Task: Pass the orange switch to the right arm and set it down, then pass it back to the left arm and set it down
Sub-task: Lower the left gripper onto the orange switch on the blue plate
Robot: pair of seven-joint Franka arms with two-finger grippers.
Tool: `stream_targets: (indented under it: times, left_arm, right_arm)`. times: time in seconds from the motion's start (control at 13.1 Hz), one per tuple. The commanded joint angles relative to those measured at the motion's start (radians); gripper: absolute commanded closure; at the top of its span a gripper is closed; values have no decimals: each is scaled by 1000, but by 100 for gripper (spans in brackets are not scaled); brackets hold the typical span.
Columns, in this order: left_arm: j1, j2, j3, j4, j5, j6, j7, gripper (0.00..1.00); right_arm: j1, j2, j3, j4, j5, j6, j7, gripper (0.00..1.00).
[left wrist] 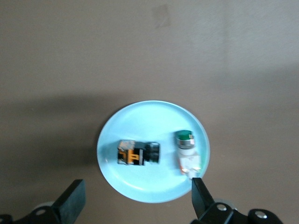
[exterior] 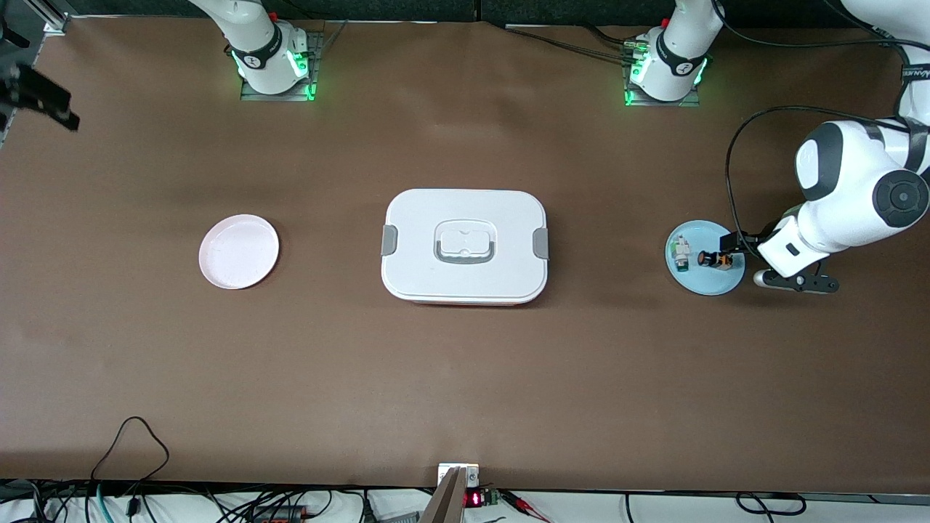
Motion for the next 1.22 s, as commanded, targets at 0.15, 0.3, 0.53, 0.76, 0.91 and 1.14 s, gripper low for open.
stream_targets:
  times: [0.15, 0.3, 0.53, 0.76, 0.91, 1.14]
  left_arm:
    - [44, 53, -12, -89, 14, 174, 47, 0]
    - [46, 57, -12, -177, 13, 319, 45, 0]
    - [70, 90, -15, -186, 1, 333, 41, 0]
    - [70, 115, -16, -188, -36, 334, 36, 0]
    - [69, 138, -31, -186, -58, 345, 33, 0]
    - [69, 164, -44, -186, -61, 377, 26, 0]
  right_arm:
    - [-8, 45, -2, 38, 20, 62, 13, 0]
    - [-1, 59, 1, 36, 20, 39, 7, 0]
    - [-7, 84, 1, 38, 20, 51, 6, 0]
    - [2, 91, 2, 41, 17, 43, 4, 0]
    - [6, 85, 8, 42, 20, 51, 16, 0]
    - [14, 95, 10, 39, 23, 46, 19, 0]
